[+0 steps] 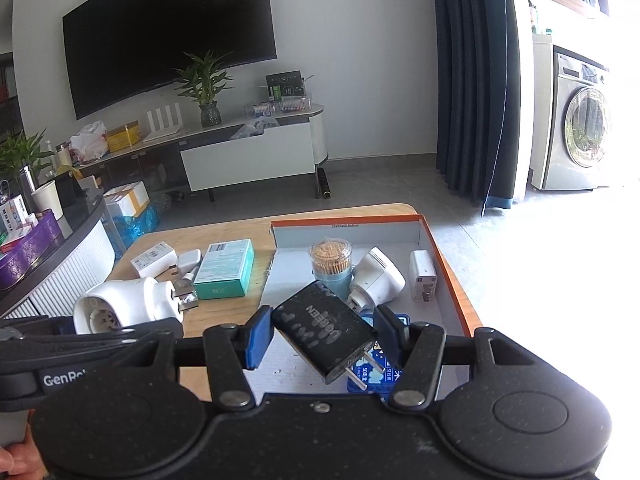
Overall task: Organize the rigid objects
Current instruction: 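Carry the lamp socket with the left gripper while the right gripper carries the black charger toward the box, then lower the lamp socket into the box and open the left gripper while the right gripper releases the black charger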
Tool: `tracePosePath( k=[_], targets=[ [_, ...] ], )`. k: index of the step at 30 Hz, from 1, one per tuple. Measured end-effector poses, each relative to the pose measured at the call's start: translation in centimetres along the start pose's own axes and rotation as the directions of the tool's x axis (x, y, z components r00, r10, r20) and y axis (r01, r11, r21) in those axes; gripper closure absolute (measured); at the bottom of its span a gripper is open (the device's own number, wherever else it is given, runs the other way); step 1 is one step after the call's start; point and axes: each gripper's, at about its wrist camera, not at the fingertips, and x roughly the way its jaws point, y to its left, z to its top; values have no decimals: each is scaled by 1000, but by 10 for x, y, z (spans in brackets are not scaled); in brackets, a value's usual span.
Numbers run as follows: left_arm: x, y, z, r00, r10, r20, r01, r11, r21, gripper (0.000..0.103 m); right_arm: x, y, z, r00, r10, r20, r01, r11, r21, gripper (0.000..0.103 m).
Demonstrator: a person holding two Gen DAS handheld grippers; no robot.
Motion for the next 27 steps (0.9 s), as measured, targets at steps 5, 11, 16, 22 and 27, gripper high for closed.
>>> tracePosePath(
  k=[5, 11, 16, 22, 27],
  targets=[
    [7, -7, 2, 1000, -19, -12, 19, 1000, 9, 38, 5, -8, 3, 1000, -15, -9, 15, 1000, 11, 36],
    [17, -19, 6, 999, -42, -29, 42, 999, 20, 38, 9, -20, 6, 999, -37, -20, 37, 999, 25, 36],
    [24, -25, 9, 998, -56, -40, 58, 998, 28, 38, 13, -28, 11, 998, -51, -23, 52, 998, 36, 36],
    [31, -30, 16, 997, -60, -46, 62, 998, 33, 38, 17, -31, 14, 998, -51, -24, 52, 998, 39, 36],
    [35, -32, 24, 997, -61, -44, 62, 997, 36, 38, 22, -36, 23, 999, -49, -22, 50, 998, 49, 36]
  ],
)
